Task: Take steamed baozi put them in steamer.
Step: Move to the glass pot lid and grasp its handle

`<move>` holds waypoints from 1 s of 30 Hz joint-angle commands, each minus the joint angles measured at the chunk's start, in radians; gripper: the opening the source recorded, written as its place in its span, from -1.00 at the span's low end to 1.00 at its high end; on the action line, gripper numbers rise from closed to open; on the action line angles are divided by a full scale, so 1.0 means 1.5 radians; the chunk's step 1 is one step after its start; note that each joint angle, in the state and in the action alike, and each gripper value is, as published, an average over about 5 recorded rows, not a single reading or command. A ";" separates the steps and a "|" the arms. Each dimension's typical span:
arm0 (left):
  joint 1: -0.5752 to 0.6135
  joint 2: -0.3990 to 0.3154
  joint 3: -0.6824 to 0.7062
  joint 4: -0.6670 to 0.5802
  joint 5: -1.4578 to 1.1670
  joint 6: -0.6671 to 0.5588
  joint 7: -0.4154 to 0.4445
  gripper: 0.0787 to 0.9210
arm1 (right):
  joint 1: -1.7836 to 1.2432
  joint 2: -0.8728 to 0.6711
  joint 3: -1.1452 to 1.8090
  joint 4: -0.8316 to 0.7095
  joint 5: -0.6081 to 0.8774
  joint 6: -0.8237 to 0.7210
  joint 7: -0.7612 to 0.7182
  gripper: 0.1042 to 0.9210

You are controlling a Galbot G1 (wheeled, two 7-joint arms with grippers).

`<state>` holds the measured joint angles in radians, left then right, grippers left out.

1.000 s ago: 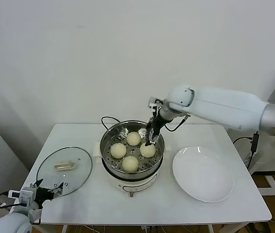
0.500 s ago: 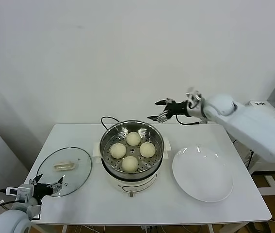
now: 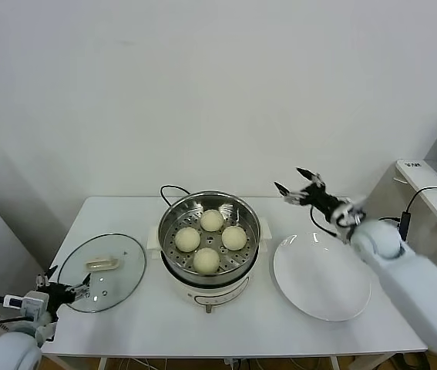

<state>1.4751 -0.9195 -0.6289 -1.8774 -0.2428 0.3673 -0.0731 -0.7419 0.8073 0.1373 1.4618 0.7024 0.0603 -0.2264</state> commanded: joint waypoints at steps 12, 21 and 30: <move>-0.009 -0.019 0.031 0.145 0.762 -0.337 -0.004 0.77 | -0.350 0.203 0.348 0.051 -0.211 0.024 0.098 0.76; -0.052 -0.067 0.032 0.202 0.895 -0.372 -0.048 0.77 | -0.344 0.219 0.347 0.039 -0.226 0.032 0.083 0.76; -0.126 -0.107 0.039 0.283 0.963 -0.363 -0.077 0.77 | -0.345 0.219 0.352 0.034 -0.237 0.039 0.071 0.76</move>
<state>1.3818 -1.0222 -0.5762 -1.5766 0.9763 -0.1317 -0.1398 -1.2289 1.1060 0.6331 1.5131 0.3824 0.1124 -0.1182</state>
